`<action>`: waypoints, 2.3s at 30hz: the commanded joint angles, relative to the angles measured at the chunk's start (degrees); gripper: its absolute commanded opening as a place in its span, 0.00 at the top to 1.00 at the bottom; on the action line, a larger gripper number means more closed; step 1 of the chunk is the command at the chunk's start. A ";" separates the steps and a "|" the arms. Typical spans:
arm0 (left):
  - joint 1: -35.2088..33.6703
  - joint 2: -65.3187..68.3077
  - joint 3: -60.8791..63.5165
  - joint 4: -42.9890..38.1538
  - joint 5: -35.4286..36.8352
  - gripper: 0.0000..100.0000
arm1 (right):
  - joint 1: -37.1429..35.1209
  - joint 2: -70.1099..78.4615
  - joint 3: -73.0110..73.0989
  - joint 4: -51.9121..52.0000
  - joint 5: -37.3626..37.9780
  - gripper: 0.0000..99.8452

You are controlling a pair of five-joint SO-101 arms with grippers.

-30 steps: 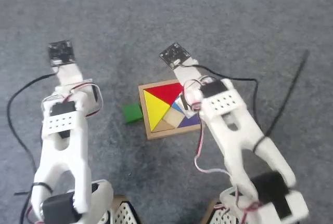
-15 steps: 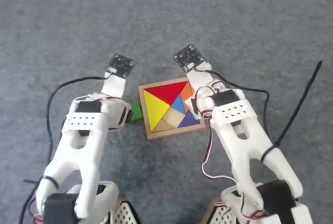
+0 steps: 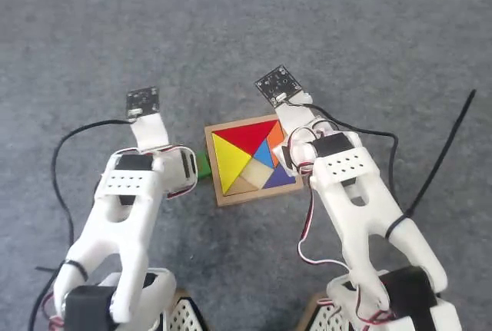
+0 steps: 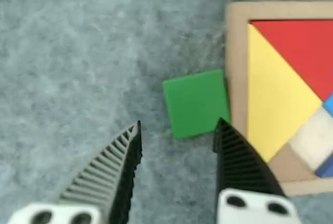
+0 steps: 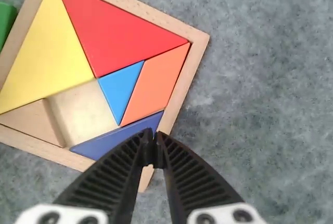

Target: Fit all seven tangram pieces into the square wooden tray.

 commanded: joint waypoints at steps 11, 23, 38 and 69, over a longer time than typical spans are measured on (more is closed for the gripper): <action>-0.44 20.84 -16.92 7.47 0.26 0.76 | 0.66 -3.47 -0.35 -1.36 -0.35 0.99; -8.62 20.84 -17.63 6.07 -4.22 0.79 | 0.66 -3.47 -0.35 -1.36 -0.35 0.99; -5.10 14.42 -19.30 10.29 -4.04 0.78 | 0.66 -3.47 -0.35 -1.36 -0.26 0.99; -5.71 38.86 -37.67 17.05 5.27 0.72 | 0.75 -3.47 -0.35 -1.45 -0.26 0.99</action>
